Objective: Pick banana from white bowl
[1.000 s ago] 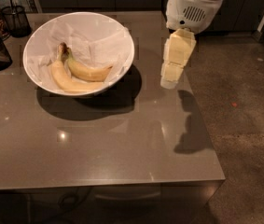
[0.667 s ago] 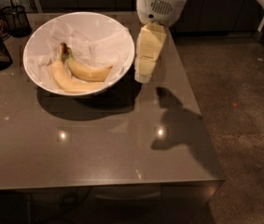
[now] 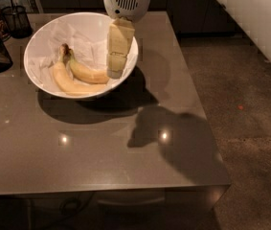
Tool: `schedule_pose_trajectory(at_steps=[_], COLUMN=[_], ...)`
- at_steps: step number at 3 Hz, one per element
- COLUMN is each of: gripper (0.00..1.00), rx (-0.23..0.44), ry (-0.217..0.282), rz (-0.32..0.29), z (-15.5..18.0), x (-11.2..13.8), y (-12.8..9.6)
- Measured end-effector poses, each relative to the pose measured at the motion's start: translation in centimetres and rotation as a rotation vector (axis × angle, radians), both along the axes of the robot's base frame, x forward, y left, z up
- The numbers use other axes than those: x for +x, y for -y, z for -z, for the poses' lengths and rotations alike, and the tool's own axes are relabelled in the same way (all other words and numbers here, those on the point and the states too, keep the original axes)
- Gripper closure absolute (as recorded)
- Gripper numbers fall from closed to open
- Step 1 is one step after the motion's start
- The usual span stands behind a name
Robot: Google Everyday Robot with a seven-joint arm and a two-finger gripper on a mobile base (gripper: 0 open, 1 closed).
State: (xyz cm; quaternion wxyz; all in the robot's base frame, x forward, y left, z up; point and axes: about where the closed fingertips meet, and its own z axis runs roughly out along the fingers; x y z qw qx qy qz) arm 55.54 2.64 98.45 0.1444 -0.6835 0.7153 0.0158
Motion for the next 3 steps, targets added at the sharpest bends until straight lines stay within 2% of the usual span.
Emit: schedule_pose_trajectory(at_steps=[1, 3], gripper=[0.0, 0.0], rx=[0.034, 0.066], ry=[0.016, -0.015], rz=[-0.009, -0.013], z=[-0.3, 0.3], x=[1.2, 3.2], y=[-1.6, -3.8])
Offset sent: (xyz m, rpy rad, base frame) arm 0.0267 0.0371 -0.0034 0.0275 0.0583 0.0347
